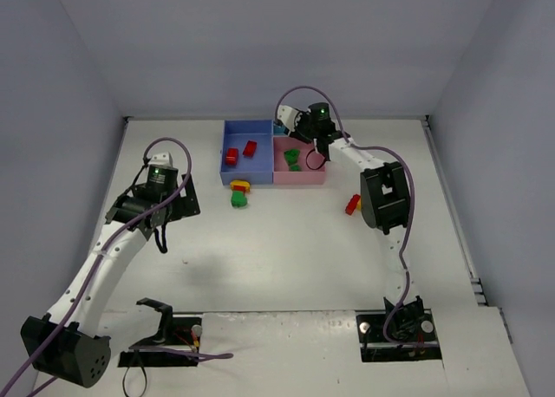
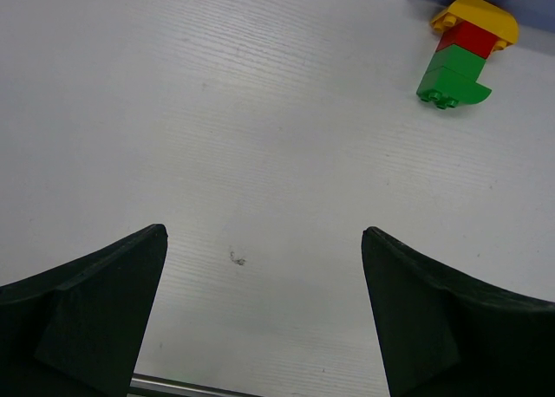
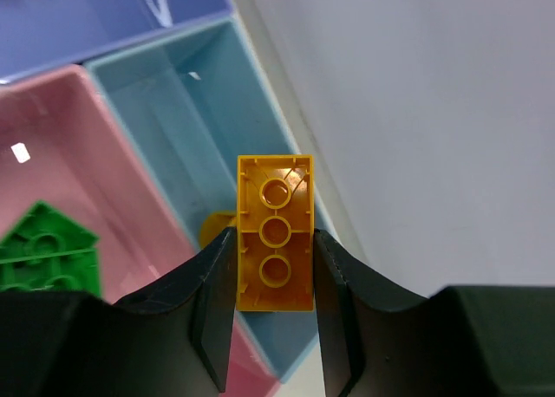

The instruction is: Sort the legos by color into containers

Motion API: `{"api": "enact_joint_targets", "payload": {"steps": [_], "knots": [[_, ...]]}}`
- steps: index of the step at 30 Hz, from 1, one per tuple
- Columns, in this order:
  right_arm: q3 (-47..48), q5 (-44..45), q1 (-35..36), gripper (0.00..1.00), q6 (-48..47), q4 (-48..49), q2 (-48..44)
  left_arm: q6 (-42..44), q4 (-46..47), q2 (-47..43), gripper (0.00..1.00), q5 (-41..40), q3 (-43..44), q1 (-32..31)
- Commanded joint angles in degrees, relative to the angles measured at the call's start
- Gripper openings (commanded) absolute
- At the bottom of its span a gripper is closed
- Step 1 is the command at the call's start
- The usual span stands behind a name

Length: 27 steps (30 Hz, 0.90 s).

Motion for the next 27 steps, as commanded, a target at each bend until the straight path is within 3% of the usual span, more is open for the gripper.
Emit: {"api": "enact_joint_targets", "payload": {"steps": [1,16,22,27], "knots": [[4.92,0.92,-0.76,0.19,-1.72,4.06,-0.85,-1.33,1.91,-0.68,0.87,0.39,-0.18,0.21],[4.13,3.12,-0.58,0.55,-1.89,6.17,0.3,-1.51,1.2,-1.47,0.87,0.39,-1.15,0.21],[1.15,3.38,-0.23,0.56,1.26,7.84,-4.69,-1.33,3.4,-2.0,0.87,3.71,-1.06,0.21],[-3.51,3.21,-0.41,0.57,12.48,8.98,-14.7,-2.56,6.12,-0.07,0.87,5.4,0.08,-0.49]]}}
